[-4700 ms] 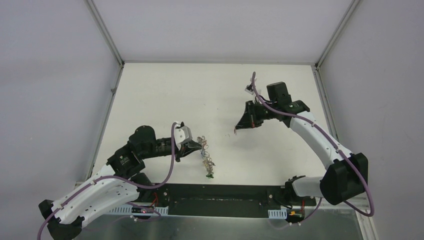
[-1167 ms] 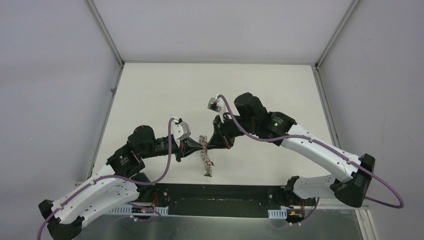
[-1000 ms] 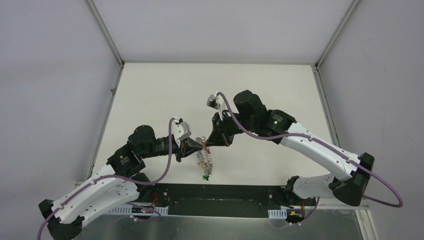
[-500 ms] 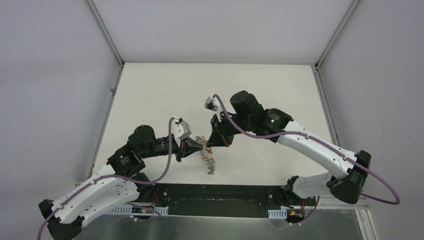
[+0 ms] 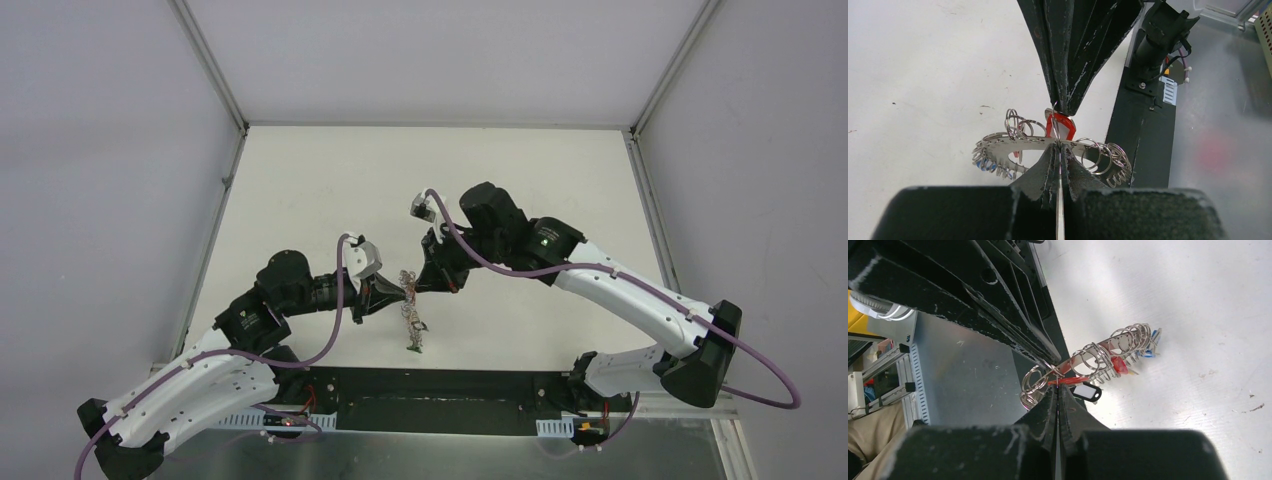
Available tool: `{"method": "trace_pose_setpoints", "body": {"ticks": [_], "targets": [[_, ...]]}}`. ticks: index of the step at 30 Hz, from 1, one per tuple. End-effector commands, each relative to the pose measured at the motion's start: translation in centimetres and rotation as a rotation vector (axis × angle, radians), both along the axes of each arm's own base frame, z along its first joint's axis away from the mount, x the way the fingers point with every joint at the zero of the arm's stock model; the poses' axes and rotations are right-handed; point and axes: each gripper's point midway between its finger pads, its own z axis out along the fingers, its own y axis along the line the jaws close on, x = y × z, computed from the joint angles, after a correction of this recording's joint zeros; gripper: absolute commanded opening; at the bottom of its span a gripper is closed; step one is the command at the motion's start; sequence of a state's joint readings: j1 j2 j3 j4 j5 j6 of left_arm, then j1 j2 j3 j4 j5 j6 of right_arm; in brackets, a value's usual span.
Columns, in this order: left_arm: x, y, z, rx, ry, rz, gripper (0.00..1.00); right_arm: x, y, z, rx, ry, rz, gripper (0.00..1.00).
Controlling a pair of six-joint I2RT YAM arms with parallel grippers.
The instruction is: Put the keys on the keyring
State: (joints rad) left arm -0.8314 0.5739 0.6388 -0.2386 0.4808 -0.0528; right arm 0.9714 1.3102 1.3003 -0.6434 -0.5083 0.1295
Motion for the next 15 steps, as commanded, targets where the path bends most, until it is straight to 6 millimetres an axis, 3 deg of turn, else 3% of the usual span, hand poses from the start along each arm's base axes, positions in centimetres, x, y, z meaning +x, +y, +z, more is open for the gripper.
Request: {"method": "trace_pose_setpoints", "body": {"ticks": [1, 15], "targets": [[-0.5, -0.4, 3.6, -0.111, -0.076, -0.034, 0.00, 0.9, -0.5, 0.4, -0.009, -0.043, -0.046, 0.00], [-0.7, -0.3, 4.0, -0.123, -0.092, -0.042, 0.00, 0.2, -0.2, -0.8, -0.028, 0.016, -0.019, 0.00]]}}
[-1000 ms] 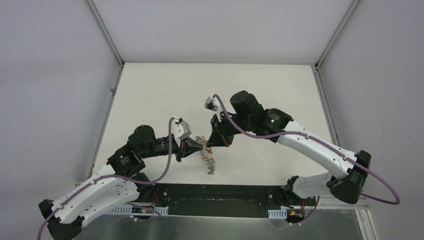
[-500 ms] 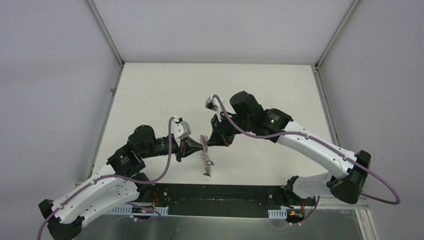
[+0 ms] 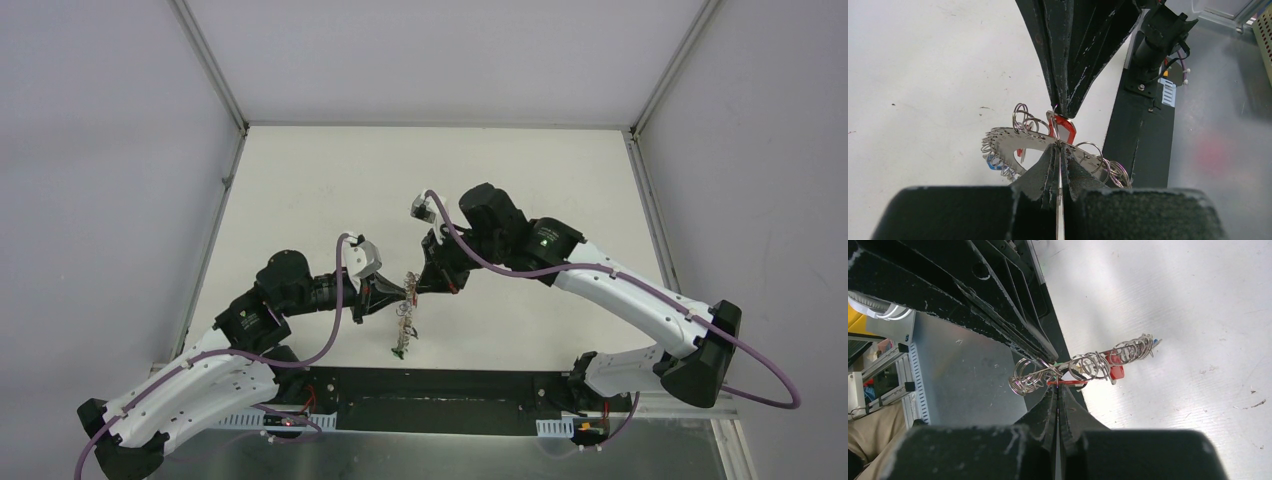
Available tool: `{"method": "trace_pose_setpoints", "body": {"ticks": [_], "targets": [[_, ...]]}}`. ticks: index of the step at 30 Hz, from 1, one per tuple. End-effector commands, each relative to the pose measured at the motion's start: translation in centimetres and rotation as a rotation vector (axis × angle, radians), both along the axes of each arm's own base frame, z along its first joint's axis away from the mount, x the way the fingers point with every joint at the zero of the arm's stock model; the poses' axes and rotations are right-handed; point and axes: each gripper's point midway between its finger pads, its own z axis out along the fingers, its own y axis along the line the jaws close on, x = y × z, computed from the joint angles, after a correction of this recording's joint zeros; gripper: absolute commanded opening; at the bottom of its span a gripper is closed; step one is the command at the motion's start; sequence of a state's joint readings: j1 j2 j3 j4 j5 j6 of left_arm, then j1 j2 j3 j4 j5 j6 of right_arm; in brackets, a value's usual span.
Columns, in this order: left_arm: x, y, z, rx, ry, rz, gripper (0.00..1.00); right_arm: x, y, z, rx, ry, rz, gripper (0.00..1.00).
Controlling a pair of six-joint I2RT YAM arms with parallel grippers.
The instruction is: Put the keys on the keyring
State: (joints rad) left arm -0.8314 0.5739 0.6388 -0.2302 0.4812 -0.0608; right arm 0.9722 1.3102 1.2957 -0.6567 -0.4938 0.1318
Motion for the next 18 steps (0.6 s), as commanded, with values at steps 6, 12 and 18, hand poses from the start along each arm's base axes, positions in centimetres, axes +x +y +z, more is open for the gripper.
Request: {"method": "trace_pose_setpoints", "body": {"ticks": [6, 12, 18], "targets": [[-0.82, -0.13, 4.03, -0.125, -0.113, -0.044, 0.00, -0.27, 0.20, -0.81, -0.005, 0.052, -0.007, 0.00], [-0.87, -0.03, 4.19, -0.134, -0.124, -0.043, 0.00, -0.60, 0.59, -1.12, 0.004, 0.096, -0.009, 0.00], [-1.01, -0.03, 4.23, -0.138, -0.125, -0.048, 0.00, -0.59, 0.76, -0.61, 0.028, 0.097, -0.012, 0.00]]}}
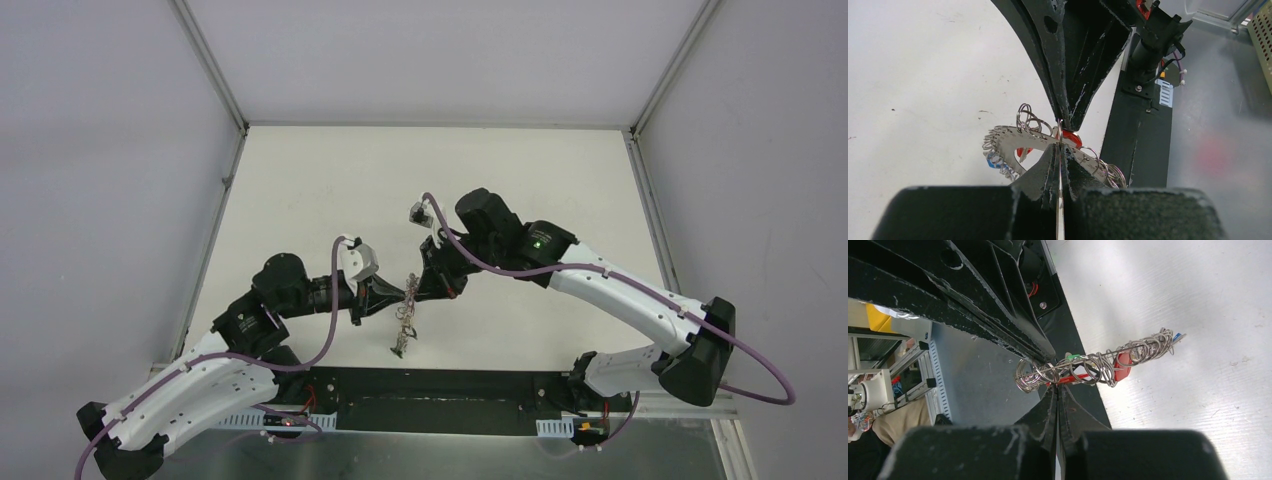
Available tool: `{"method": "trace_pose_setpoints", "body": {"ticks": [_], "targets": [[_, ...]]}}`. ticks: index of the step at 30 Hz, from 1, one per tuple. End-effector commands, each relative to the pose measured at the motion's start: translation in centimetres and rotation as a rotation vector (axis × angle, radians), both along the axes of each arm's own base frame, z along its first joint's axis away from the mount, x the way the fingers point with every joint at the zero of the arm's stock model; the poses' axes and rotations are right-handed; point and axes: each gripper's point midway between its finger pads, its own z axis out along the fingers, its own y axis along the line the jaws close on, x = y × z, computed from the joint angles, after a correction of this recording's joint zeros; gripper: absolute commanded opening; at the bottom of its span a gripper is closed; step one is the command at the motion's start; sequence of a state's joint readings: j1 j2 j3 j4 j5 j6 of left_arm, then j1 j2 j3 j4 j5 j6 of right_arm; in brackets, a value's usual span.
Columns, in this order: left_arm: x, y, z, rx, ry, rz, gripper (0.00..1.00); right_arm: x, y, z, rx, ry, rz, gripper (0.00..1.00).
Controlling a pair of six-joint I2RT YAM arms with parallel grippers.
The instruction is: Put the keys on the keyring
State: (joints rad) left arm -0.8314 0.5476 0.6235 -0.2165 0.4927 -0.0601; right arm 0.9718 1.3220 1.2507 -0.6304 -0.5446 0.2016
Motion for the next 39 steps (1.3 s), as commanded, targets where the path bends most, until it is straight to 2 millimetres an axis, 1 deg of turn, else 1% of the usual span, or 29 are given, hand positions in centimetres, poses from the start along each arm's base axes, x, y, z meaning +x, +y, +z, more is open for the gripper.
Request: {"method": "trace_pose_setpoints", "body": {"ticks": [1, 2, 4, 6, 9, 10, 12, 13, 17, 19, 22, 25, 27, 28, 31, 32, 36, 39], "targets": [[-0.6, -0.2, 3.9, -0.119, -0.108, -0.036, 0.00, 0.4, 0.5, 1.0, 0.050, -0.015, -0.010, 0.03], [-0.6, -0.2, 3.9, -0.119, -0.107, -0.034, 0.00, 0.4, 0.5, 1.3, 0.065, -0.026, -0.007, 0.10], [-0.6, -0.1, 3.9, -0.119, -0.108, -0.032, 0.00, 0.3, 0.3, 2.1, 0.105, -0.063, -0.005, 0.29], [-0.6, -0.1, 3.7, -0.118, -0.107, -0.031, 0.00, 0.3, -0.2, 3.0, 0.148, -0.113, -0.011, 0.41], [-0.5, -0.2, 3.7, -0.119, -0.106, -0.029, 0.00, 0.3, -0.9, 4.4, 0.221, -0.202, -0.014, 0.53], [-0.5, -0.2, 3.7, -0.120, -0.106, -0.029, 0.00, 0.1, -1.1, 4.5, 0.240, -0.215, -0.015, 0.53], [-0.4, -0.2, 3.7, -0.121, -0.106, -0.029, 0.00, -0.2, -1.6, 5.4, 0.302, -0.257, -0.017, 0.53], [-0.4, -0.2, 3.7, -0.121, -0.107, -0.030, 0.00, 0.2, -2.0, 5.6, 0.321, -0.328, -0.023, 0.64], [-0.5, -0.3, 3.7, -0.122, -0.112, -0.033, 0.00, 0.2, -3.3, 7.2, 0.449, -0.530, -0.011, 0.77], [-0.5, -0.3, 3.8, -0.123, -0.119, -0.039, 0.00, -0.3, -3.7, 7.6, 0.505, -0.625, 0.030, 0.80], [-0.7, -0.3, 3.9, -0.126, -0.133, -0.051, 0.00, -1.3, -3.5, 7.9, 0.580, -0.734, 0.129, 0.83], [-1.0, -0.4, 4.1, -0.130, -0.150, -0.067, 0.00, -2.0, -2.8, 7.8, 0.598, -0.757, 0.220, 0.82], [-1.1, -0.4, 4.2, -0.132, -0.159, -0.078, 0.00, -2.8, -2.3, 7.7, 0.618, -0.760, 0.302, 0.73], [-1.2, -0.4, 4.2, -0.134, -0.162, -0.083, 0.00, -3.0, -2.0, 7.8, 0.629, -0.755, 0.330, 0.65], [-1.4, -0.5, 4.4, -0.140, -0.168, -0.094, 0.00, -2.8, -1.2, 7.6, 0.627, -0.736, 0.348, 0.48], [-1.4, -0.5, 4.4, -0.140, -0.167, -0.098, 0.00, -2.6, -0.9, 7.4, 0.622, -0.731, 0.350, 0.46], [-1.5, -0.6, 4.4, -0.143, -0.170, -0.102, 0.00, -2.1, -0.4, 7.0, 0.615, -0.733, 0.337, 0.46], [-1.6, -0.6, 4.4, -0.143, -0.171, -0.107, 0.00, -1.4, -0.2, 6.7, 0.600, -0.735, 0.303, 0.52]]}}
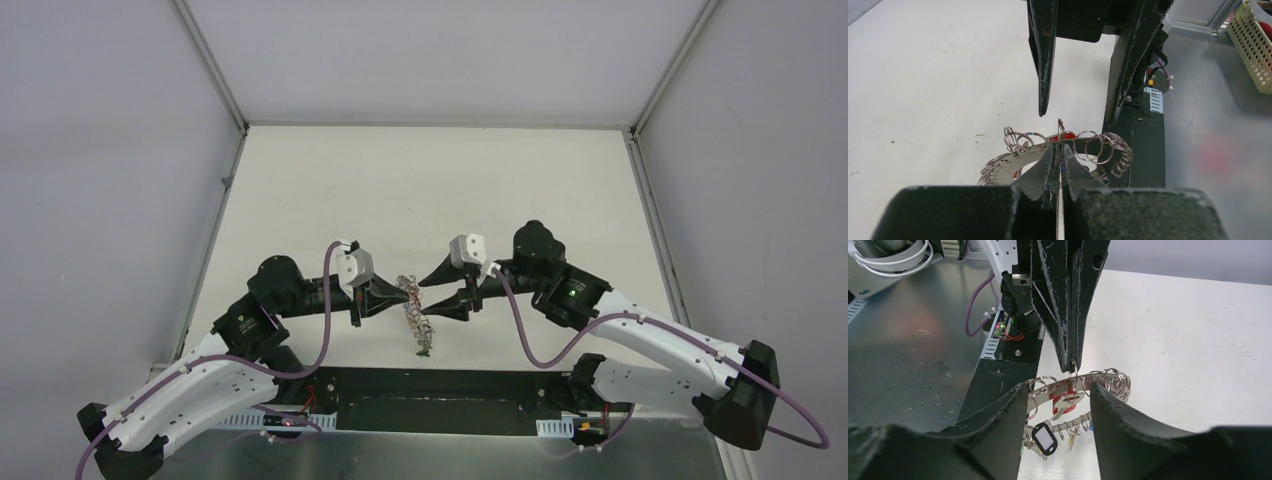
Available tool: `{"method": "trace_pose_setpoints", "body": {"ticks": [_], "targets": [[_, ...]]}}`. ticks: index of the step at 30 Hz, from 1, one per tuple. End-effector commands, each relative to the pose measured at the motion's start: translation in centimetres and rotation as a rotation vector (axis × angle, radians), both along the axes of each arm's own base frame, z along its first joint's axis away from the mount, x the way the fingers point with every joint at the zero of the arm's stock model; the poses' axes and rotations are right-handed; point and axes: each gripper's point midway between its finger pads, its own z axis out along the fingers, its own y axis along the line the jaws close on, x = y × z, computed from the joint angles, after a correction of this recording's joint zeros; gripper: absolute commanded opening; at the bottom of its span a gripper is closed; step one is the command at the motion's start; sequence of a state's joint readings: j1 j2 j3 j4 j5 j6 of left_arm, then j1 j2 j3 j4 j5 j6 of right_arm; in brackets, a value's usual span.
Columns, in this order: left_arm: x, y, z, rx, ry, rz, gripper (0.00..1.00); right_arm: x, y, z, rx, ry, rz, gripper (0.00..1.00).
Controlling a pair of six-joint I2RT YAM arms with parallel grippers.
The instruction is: Put the keys on the keyring
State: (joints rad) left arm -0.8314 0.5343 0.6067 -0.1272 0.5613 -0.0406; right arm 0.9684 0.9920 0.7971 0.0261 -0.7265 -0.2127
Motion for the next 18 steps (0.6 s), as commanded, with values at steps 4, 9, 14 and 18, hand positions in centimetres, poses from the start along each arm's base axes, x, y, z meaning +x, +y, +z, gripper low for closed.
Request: {"method": "trace_pose_setpoints", "body": {"ticks": [4, 9, 14, 18], "targets": [[-0.7, -0.2, 2.8, -0.087, -0.096, -0.040, 0.00, 0.5, 0.9, 3.2, 0.099, -0.078, 0.012, 0.52], [-0.7, -0.1, 2.9, -0.089, -0.100, -0.039, 0.00, 0.4, 1.1, 2.6, 0.088, -0.056, 0.026, 0.35], [-0.7, -0.1, 3.0, -0.090, -0.101, -0.040, 0.00, 0.4, 1.3, 2.2, 0.087, -0.043, 0.030, 0.29], [-0.7, -0.1, 3.0, -0.091, -0.102, -0.039, 0.00, 0.3, 1.5, 2.0, 0.086, -0.038, 0.039, 0.21]]}}
